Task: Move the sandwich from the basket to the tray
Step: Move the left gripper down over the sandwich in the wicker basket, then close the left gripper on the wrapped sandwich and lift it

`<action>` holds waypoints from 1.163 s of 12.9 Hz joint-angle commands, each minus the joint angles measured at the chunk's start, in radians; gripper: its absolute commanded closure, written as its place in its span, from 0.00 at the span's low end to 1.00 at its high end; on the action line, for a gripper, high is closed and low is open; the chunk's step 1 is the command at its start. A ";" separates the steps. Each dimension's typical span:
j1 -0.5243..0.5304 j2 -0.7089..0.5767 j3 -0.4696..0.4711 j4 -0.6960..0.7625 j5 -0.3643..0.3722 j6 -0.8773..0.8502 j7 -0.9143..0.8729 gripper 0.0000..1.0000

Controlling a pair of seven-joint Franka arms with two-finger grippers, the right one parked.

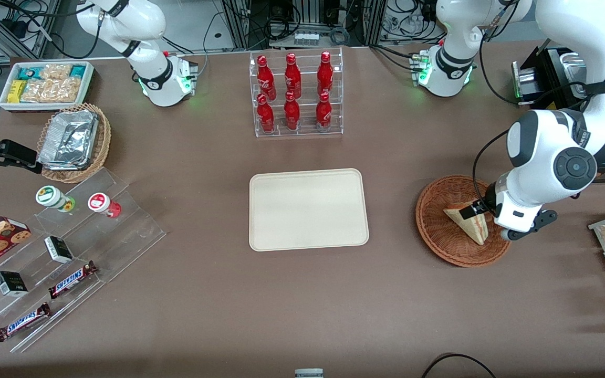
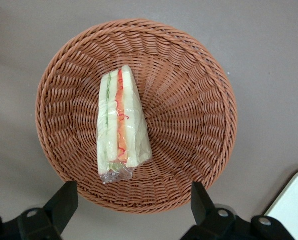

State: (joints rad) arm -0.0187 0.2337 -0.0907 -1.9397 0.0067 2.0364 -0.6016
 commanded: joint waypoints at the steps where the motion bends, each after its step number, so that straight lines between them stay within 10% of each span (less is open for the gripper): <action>1: 0.008 -0.028 0.005 -0.071 0.012 0.082 -0.067 0.00; 15: 0.039 0.032 0.009 -0.268 0.012 0.436 -0.076 0.00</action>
State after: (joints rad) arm 0.0068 0.2509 -0.0768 -2.1949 0.0071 2.4347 -0.6573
